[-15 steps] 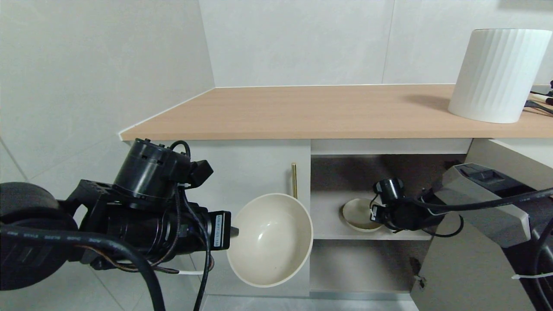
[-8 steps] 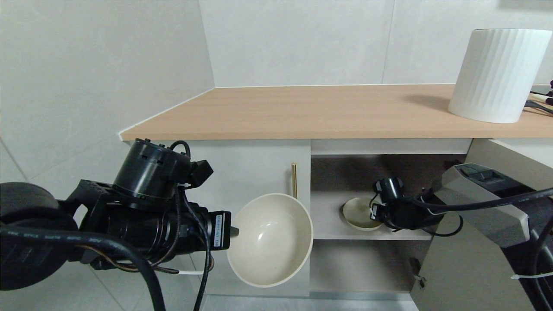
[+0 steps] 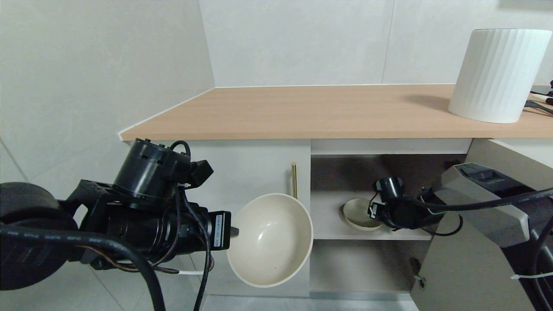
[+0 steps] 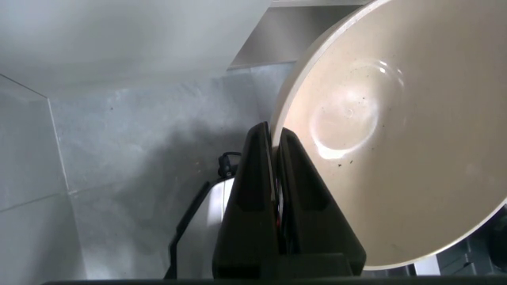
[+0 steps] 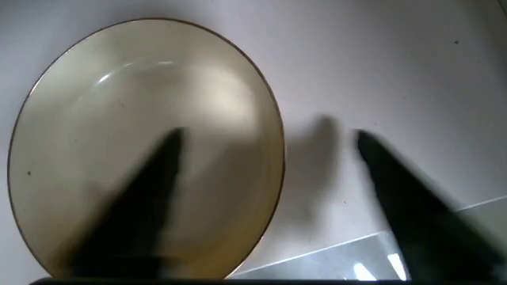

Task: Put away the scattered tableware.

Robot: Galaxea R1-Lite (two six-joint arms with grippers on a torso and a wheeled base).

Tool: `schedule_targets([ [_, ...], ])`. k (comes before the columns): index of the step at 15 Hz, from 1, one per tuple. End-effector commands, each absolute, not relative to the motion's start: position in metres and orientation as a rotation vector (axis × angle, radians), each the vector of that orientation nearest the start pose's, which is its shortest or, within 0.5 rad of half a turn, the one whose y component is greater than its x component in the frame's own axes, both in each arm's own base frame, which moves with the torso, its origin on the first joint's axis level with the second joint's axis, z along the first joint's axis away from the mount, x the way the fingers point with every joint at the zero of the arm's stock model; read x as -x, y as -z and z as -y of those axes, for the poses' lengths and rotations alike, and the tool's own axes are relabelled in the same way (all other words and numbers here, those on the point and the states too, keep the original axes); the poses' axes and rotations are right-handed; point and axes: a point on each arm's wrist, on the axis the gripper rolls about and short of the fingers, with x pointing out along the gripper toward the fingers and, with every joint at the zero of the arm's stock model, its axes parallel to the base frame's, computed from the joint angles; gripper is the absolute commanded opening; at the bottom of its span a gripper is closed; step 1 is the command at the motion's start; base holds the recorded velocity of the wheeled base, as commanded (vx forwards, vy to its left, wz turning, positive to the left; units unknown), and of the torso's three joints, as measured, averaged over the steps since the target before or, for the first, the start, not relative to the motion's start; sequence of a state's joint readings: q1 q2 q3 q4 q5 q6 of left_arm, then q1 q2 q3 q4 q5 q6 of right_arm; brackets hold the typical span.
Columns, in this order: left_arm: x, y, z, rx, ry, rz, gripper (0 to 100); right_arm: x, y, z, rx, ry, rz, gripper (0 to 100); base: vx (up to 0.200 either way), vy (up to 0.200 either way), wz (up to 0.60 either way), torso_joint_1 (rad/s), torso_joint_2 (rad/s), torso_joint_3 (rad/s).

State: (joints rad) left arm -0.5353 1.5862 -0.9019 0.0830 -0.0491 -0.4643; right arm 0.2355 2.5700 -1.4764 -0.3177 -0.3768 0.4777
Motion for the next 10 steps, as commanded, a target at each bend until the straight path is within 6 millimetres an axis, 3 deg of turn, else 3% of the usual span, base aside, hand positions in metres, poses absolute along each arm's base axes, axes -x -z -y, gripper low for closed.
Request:
schedule_targets([
  [1,-0.225,-0.176,0.135,0.242,0.365,-0.868,0,-0.459,0.026,-0.102,-0.223,0.307,-0.685,100,0.0,0.0,0.0,0.0,0.0,0.0],
  [3,-0.228,-0.172,0.137,0.237,0.365,-0.879,0,-0.442,0.006,-0.103,-0.224,0.288,-0.696,100,0.0,0.0,0.0,0.0,0.0,0.0],
  [6,-0.232,-0.168,0.151,0.213,0.389,-0.9,0,-0.381,-0.029,-0.133,-0.23,0.073,-0.791,100,0.0,0.0,0.0,0.0,0.0,0.0],
  [8,-0.234,-0.163,0.16,0.191,0.386,-0.915,0,-0.36,-0.052,-0.145,-0.226,0.0,-0.779,100,0.0,0.0,0.0,0.0,0.0,0.0],
  [10,-0.239,-0.148,0.168,0.143,0.342,-0.963,0,-0.322,-0.082,-0.16,-0.21,-0.087,-0.76,100,0.0,0.0,0.0,0.0,0.0,0.0],
])
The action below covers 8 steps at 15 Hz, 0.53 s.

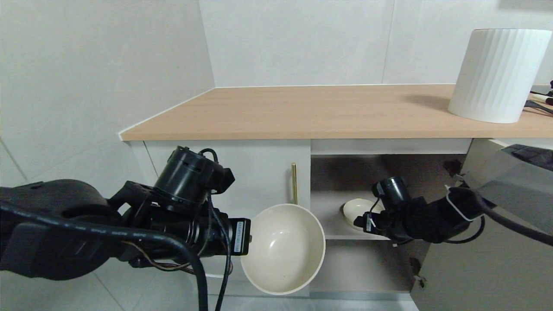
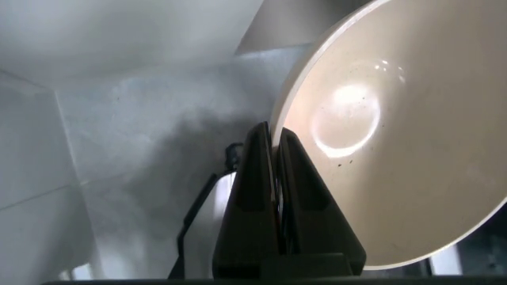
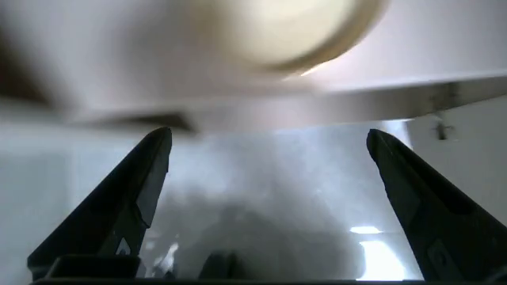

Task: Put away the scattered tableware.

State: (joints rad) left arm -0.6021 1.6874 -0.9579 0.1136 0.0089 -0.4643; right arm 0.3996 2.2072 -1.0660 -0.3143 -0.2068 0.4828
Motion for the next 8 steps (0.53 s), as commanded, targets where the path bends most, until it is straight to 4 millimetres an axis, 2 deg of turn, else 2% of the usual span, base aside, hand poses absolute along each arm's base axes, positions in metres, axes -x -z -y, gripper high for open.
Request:
schedule_targets([
  [1,-0.24,-0.143,0.171,0.132,0.341,-0.978,0,-0.307,-0.096,-0.161,-0.208,-0.114,-0.748,100,0.0,0.0,0.0,0.0,0.0,0.0],
  [4,-0.243,-0.128,0.178,0.097,0.32,-1.035,0,-0.26,-0.158,-0.16,-0.23,-0.255,-0.717,100,0.0,0.0,0.0,0.0,0.0,0.0],
  [5,-0.244,-0.124,0.182,0.082,0.309,-1.05,0,-0.243,-0.172,-0.162,-0.231,-0.319,-0.718,100,0.0,0.0,0.0,0.0,0.0,0.0],
  [6,-0.244,-0.117,0.188,0.059,0.298,-1.066,0,-0.224,-0.184,-0.165,-0.224,-0.391,-0.736,100,0.0,0.0,0.0,0.0,0.0,0.0],
  [8,-0.243,-0.114,0.192,0.038,0.288,-1.064,0,-0.205,-0.187,-0.177,-0.181,-0.455,-0.769,100,0.0,0.0,0.0,0.0,0.0,0.0],
])
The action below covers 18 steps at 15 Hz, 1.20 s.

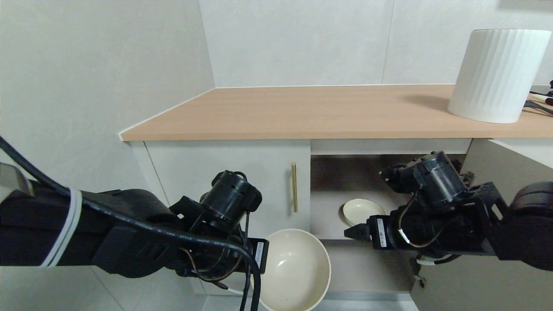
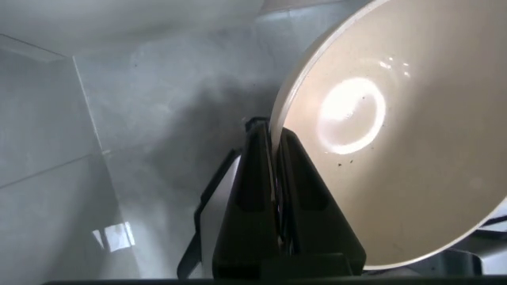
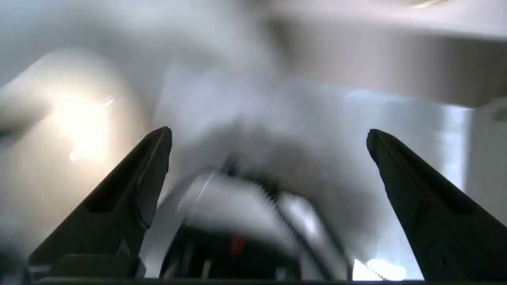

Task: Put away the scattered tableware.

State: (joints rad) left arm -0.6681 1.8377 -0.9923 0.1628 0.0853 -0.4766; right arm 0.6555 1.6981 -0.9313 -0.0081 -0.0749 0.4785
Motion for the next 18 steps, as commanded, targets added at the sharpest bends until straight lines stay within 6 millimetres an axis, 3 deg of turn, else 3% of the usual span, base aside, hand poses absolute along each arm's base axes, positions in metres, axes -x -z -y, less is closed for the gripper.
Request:
schedule_targets([
  [1,-0.242,-0.114,0.195,0.03,0.29,-1.061,0,-0.199,-0.187,-0.183,-0.167,-0.487,-0.774,100,0.0,0.0,0.0,0.0,0.0,0.0],
  [3,-0.24,-0.114,0.197,0.023,0.295,-1.057,0,-0.189,-0.172,-0.21,-0.085,-0.56,-0.825,100,0.0,0.0,0.0,0.0,0.0,0.0],
  [5,-0.239,-0.116,0.197,0.023,0.298,-1.053,0,-0.189,-0.151,-0.228,0.0,-0.502,-0.845,100,0.0,0.0,0.0,0.0,0.0,0.0],
  [11,-0.231,-0.118,0.203,-0.009,0.296,-1.03,0,-0.203,-0.126,-0.242,0.044,-0.428,-0.877,100,0.0,0.0,0.0,0.0,0.0,0.0],
  [16,-0.228,-0.12,0.205,-0.018,0.294,-1.019,0,-0.207,-0.12,-0.248,0.033,-0.414,-0.893,100,0.0,0.0,0.0,0.0,0.0,0.0],
  [17,-0.228,-0.12,0.205,-0.016,0.295,-1.016,0,-0.207,-0.119,-0.248,0.028,-0.413,-0.893,0,0.0,0.0,0.0,0.0,0.0,0.0],
  [18,-0.228,-0.12,0.205,-0.016,0.295,-1.016,0,-0.208,-0.12,-0.249,0.025,-0.412,-0.892,0,0.0,0.0,0.0,0.0,0.0,0.0],
])
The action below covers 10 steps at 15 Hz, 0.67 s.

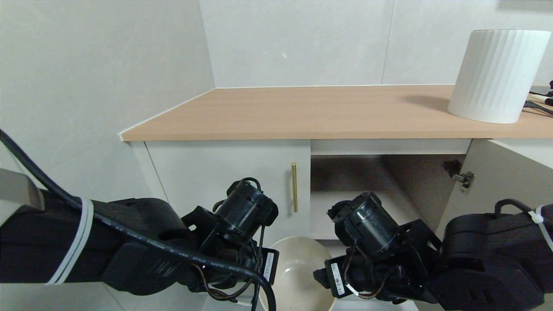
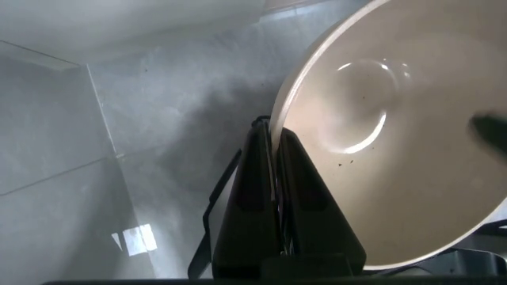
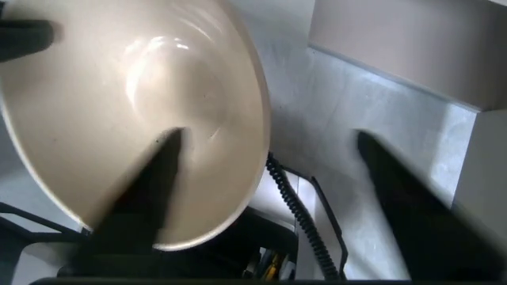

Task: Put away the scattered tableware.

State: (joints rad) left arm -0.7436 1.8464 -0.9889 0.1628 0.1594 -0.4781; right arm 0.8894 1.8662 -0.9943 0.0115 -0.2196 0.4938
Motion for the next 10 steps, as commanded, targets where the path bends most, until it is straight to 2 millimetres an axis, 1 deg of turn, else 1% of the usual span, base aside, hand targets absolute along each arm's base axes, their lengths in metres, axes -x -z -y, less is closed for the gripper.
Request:
schedule_targets([
  [1,-0.2271,-0.1199,0.2049,-0.018,0.296,-1.017,0,-0.2078,-0.1191,-0.2486,0.027,-0.411,-0.895,0,0.0,0.0,0.0,0.0,0.0,0.0],
  [10,-0.2264,-0.1226,0.2047,0.007,0.286,-1.012,0,-0.2079,-0.1186,-0.2487,0.027,-0.41,-0.896,0,0.0,0.0,0.0,0.0,0.0,0.0],
])
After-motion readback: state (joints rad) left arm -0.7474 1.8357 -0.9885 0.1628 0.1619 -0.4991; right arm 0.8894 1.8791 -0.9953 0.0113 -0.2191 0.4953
